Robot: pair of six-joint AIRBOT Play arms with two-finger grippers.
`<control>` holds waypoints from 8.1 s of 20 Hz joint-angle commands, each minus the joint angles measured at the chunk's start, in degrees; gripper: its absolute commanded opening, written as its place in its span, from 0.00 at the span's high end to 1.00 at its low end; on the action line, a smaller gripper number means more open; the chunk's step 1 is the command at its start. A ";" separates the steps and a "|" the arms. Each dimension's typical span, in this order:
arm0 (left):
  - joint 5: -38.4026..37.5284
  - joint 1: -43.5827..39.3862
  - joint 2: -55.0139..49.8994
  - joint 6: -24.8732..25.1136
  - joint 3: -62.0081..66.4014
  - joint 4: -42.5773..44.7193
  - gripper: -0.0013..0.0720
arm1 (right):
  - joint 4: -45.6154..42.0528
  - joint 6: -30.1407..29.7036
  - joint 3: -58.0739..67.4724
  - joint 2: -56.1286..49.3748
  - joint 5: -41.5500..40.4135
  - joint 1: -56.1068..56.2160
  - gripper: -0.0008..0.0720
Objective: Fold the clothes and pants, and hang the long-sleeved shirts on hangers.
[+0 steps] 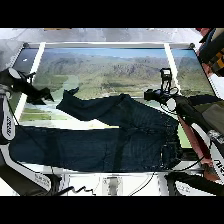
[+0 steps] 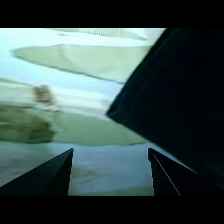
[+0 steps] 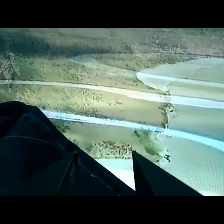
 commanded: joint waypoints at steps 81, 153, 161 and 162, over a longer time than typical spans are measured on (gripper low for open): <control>37.44 19.12 3.72 -4.37 -19.58 -2.78 0.94 | -3.15 0.09 0.07 9.16 12.02 -0.17 0.46; 45.20 20.24 15.78 -2.58 -29.44 8.15 0.94 | 28.17 -2.69 11.63 -13.79 -3.82 -20.11 0.67; 27.39 21.51 24.74 5.22 -29.44 8.22 0.21 | 6.97 -3.23 11.63 -2.60 18.05 -20.52 0.32; 26.18 21.51 27.96 7.74 -29.44 8.20 0.23 | 3.69 -3.23 11.61 0.31 22.97 -21.09 0.51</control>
